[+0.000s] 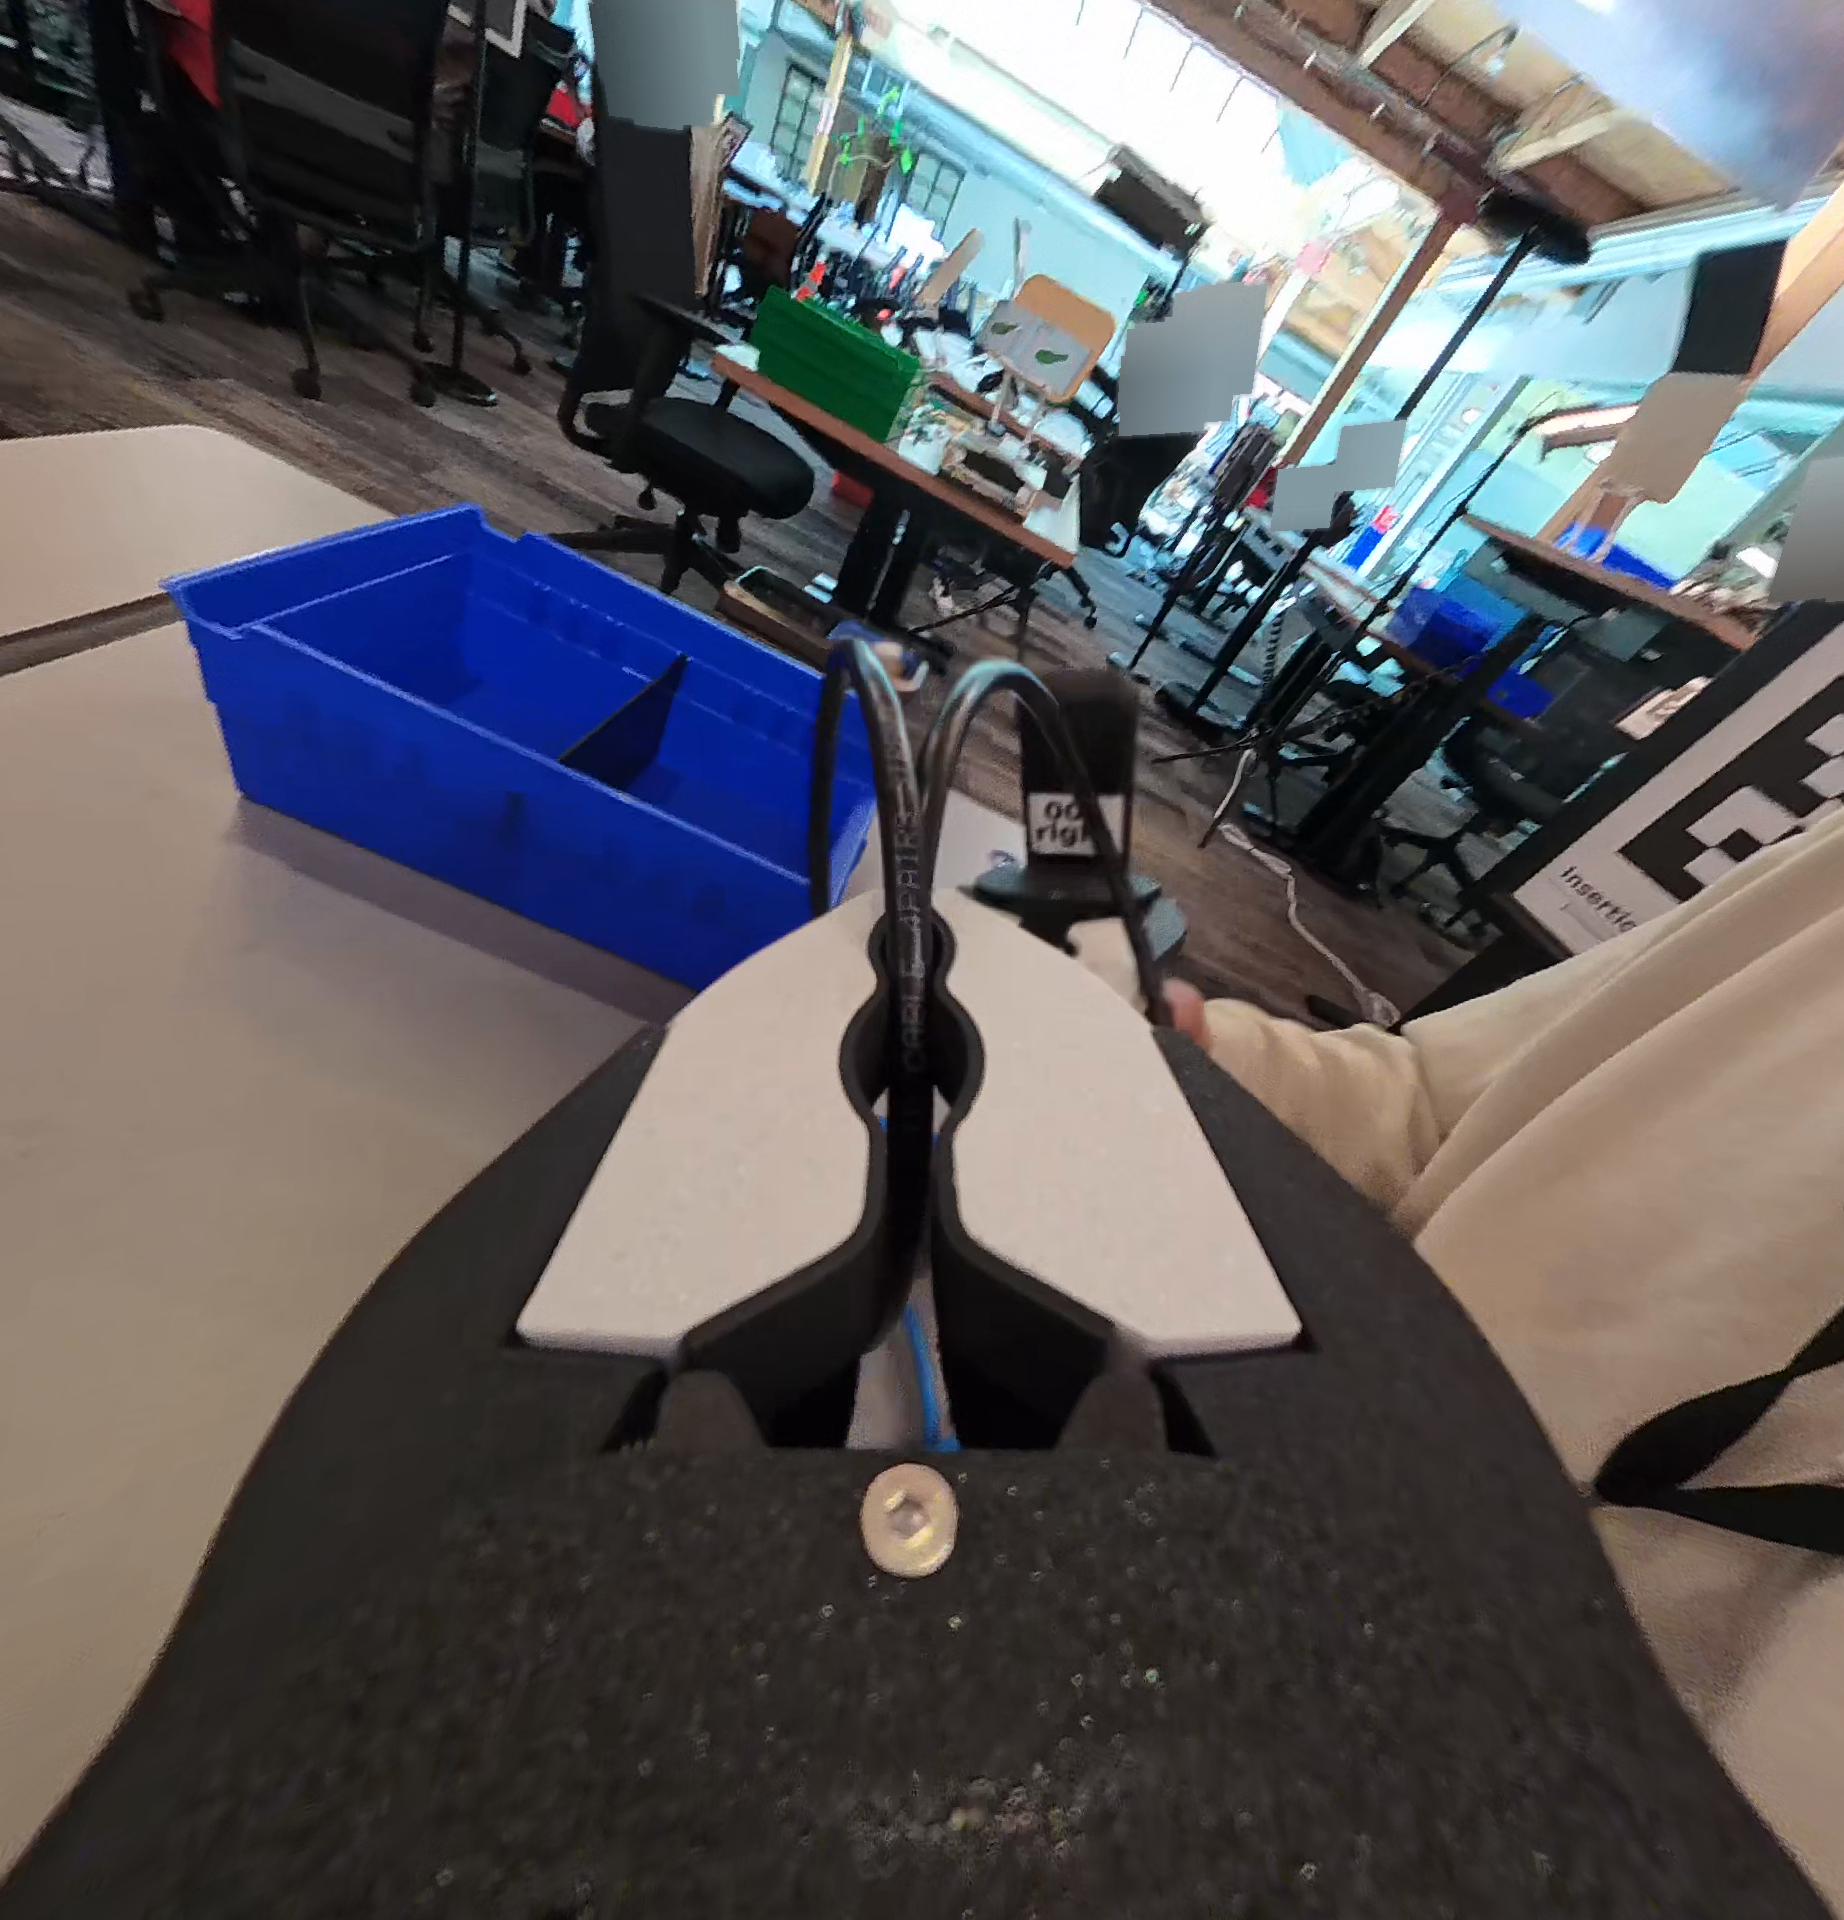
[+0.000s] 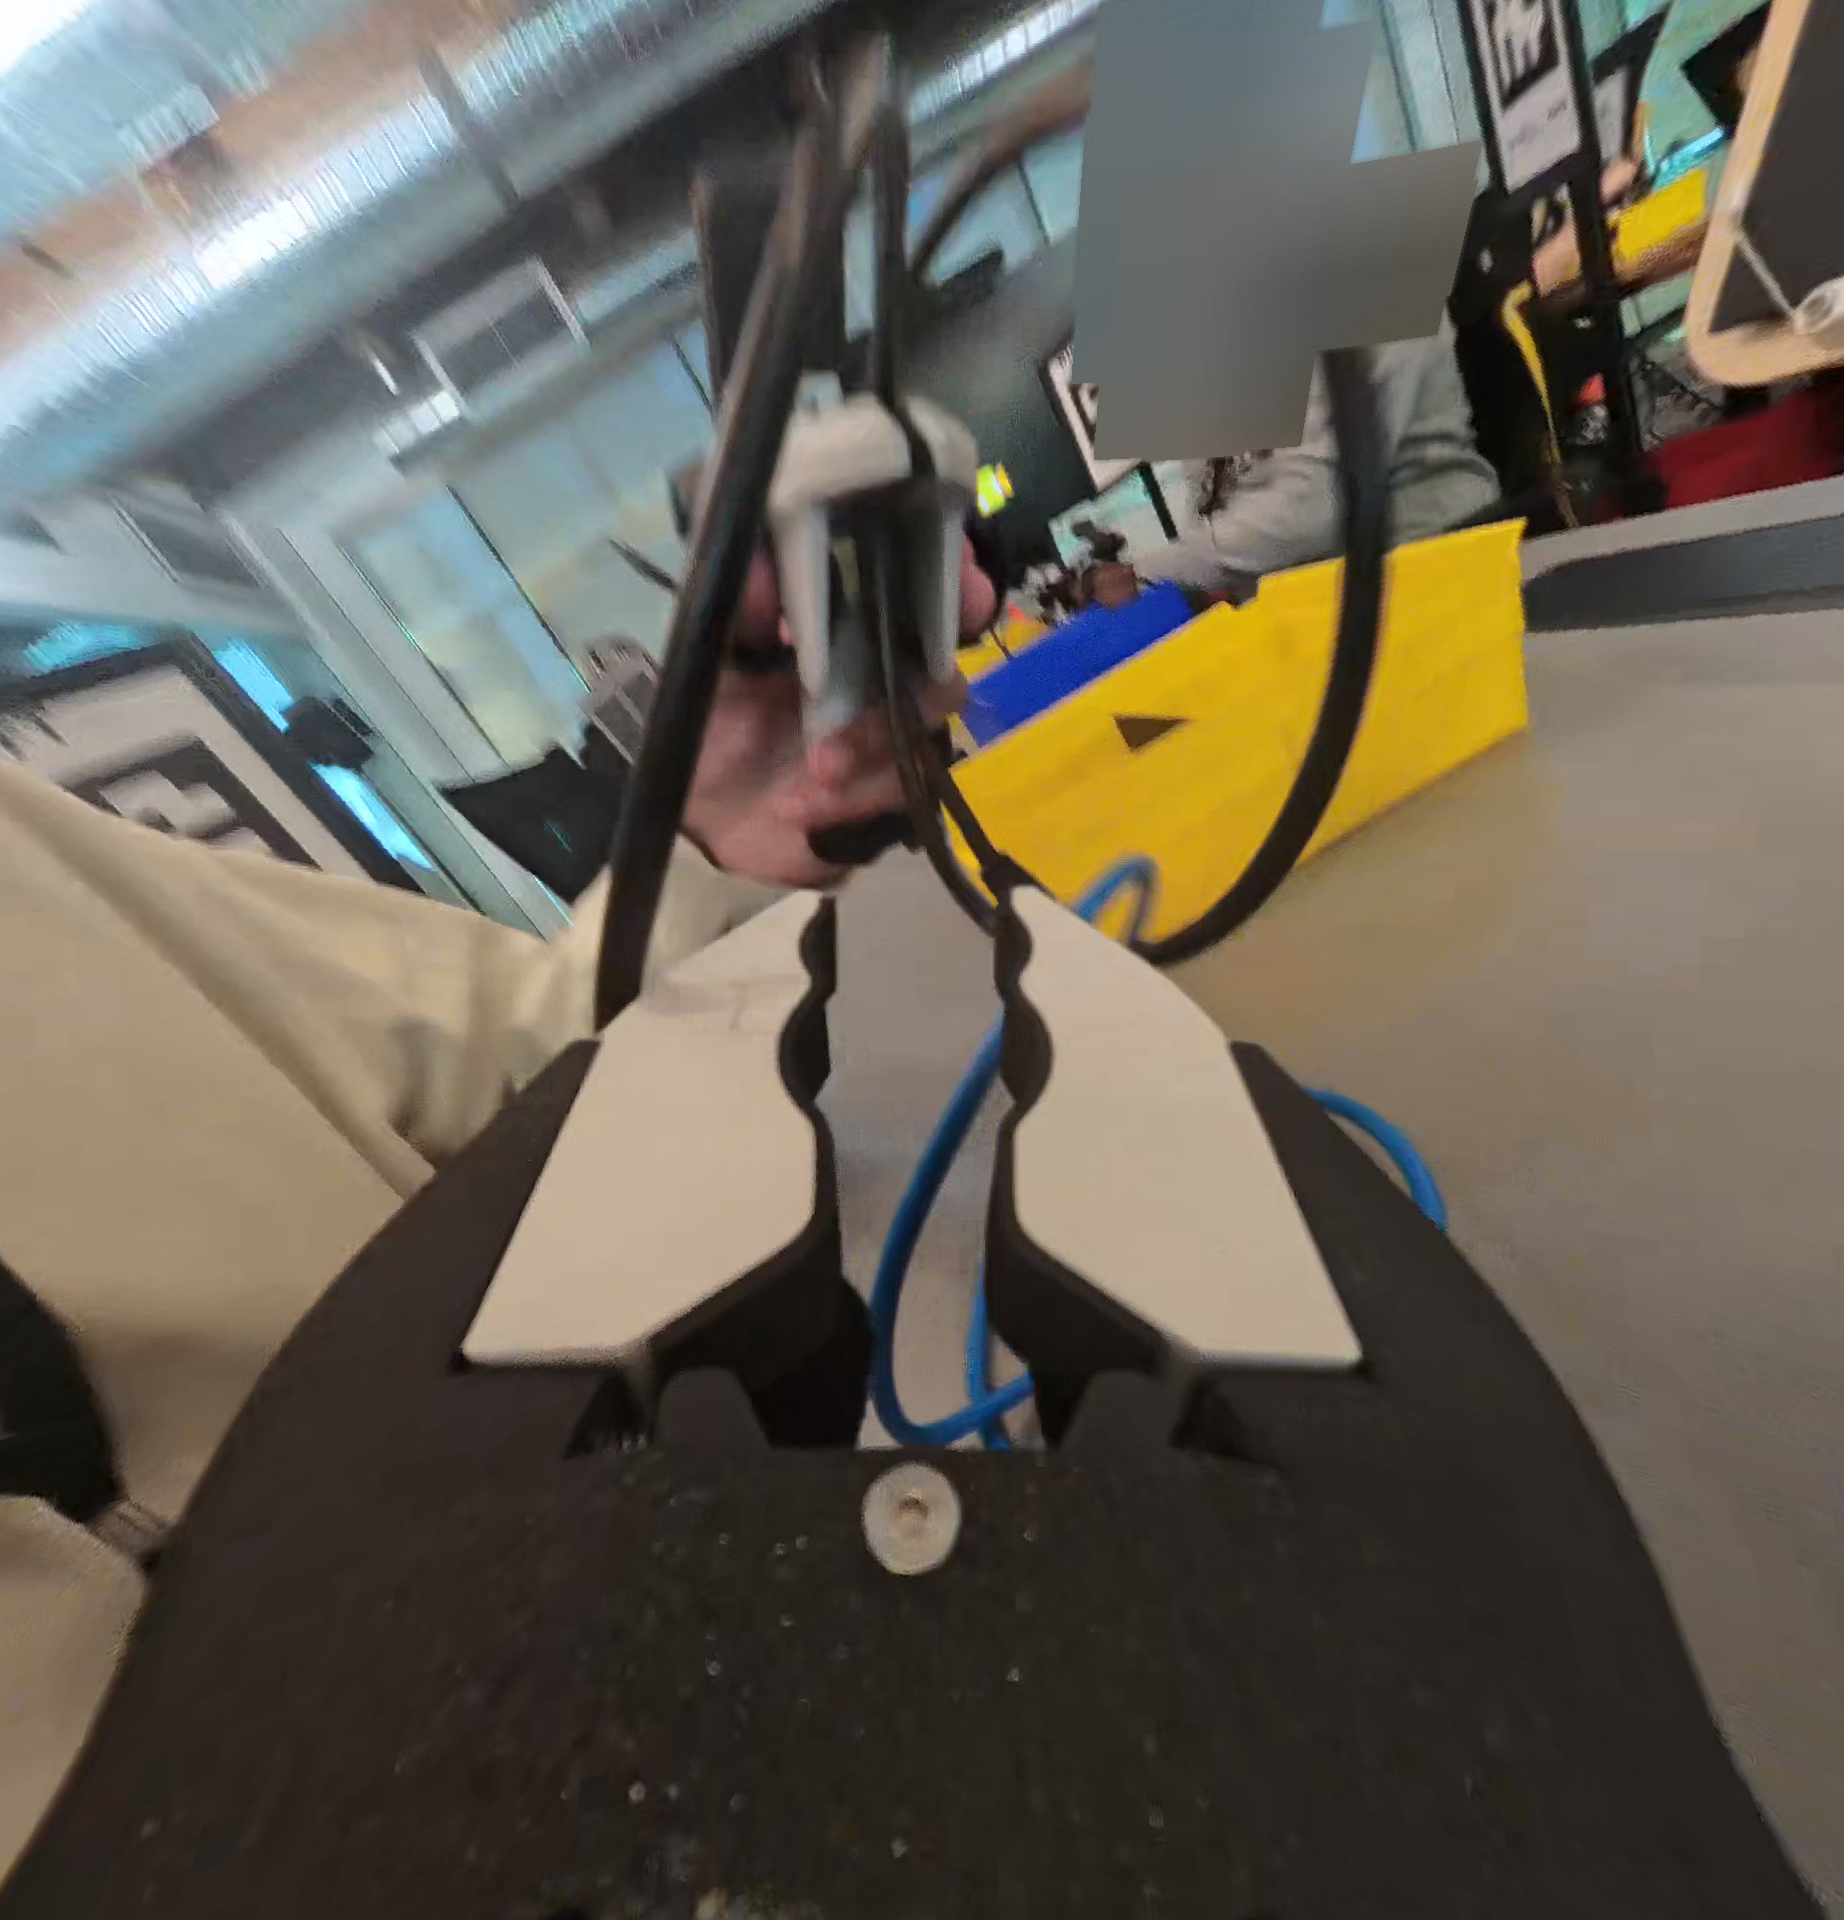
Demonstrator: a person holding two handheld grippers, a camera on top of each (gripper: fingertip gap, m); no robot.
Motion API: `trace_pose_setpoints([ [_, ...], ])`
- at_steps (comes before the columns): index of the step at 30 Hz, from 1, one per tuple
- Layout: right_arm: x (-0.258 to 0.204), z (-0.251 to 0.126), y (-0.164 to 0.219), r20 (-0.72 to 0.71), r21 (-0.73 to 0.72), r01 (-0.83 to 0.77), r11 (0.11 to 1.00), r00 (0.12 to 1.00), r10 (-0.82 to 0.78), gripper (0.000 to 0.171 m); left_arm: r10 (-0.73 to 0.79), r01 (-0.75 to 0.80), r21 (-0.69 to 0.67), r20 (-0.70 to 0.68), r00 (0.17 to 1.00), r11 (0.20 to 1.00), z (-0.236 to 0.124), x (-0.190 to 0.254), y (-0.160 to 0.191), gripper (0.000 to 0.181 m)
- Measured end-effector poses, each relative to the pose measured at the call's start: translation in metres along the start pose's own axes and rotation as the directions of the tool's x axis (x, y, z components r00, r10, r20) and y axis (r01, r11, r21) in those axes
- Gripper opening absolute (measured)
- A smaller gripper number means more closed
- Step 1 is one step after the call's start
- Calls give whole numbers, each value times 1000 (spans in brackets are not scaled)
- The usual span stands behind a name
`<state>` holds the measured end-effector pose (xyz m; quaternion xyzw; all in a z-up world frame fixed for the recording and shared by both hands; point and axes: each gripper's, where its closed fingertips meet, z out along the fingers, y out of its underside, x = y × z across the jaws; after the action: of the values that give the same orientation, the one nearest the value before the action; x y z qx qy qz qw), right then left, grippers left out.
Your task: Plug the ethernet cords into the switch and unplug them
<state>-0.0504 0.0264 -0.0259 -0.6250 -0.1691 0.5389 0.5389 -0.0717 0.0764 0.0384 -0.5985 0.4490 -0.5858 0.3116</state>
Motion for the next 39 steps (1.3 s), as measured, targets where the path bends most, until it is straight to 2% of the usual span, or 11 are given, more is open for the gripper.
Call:
trace_pose_setpoints([
  [3,2,-12,-20,-7,94,-39,995,999,40,0,43,-40,-63,47,998,997,0,-6,15,1],
  [6,20,-20,-24,-119,86,-49,995,991,59,0,85,-72,-126,100,991,989,1,-14,33,1],
  [8,43,-22,-12,-267,11,-31,999,963,33,25,71,-63,-109,72,995,992,0,-11,38,1],
  [13,57,-9,2,-310,-61,12,998,950,-30,40,-53,52,-13,-71,996,999,-3,3,34,1],
  [15,58,-4,2,-295,-63,20,998,955,-38,32,-79,80,5,-111,991,997,-4,5,35,1],
  [17,57,-4,3,-275,-103,13,995,961,-41,6,-86,86,-7,-95,992,996,-5,0,41,1],
  [21,58,-19,-34,-404,-224,201,953,871,-279,5,-25,29,-113,37,999,993,-10,-17,61,10],
  [25,43,-6,-67,-359,-487,352,799,753,-551,6,74,-40,-200,161,984,979,-16,-31,76,22],
  [30,45,-8,-67,-137,-856,289,429,673,-727,6,134,-66,-299,214,968,952,-30,-31,91,34],
  [33,52,-15,-71,-60,-919,266,290,634,-771,6,152,-67,-322,249,957,944,-47,-30,99,41],
  [39,39,9,-50,77,-922,335,197,654,-753,6,174,-117,-224,258,950,968,-54,-21,58,45],
])
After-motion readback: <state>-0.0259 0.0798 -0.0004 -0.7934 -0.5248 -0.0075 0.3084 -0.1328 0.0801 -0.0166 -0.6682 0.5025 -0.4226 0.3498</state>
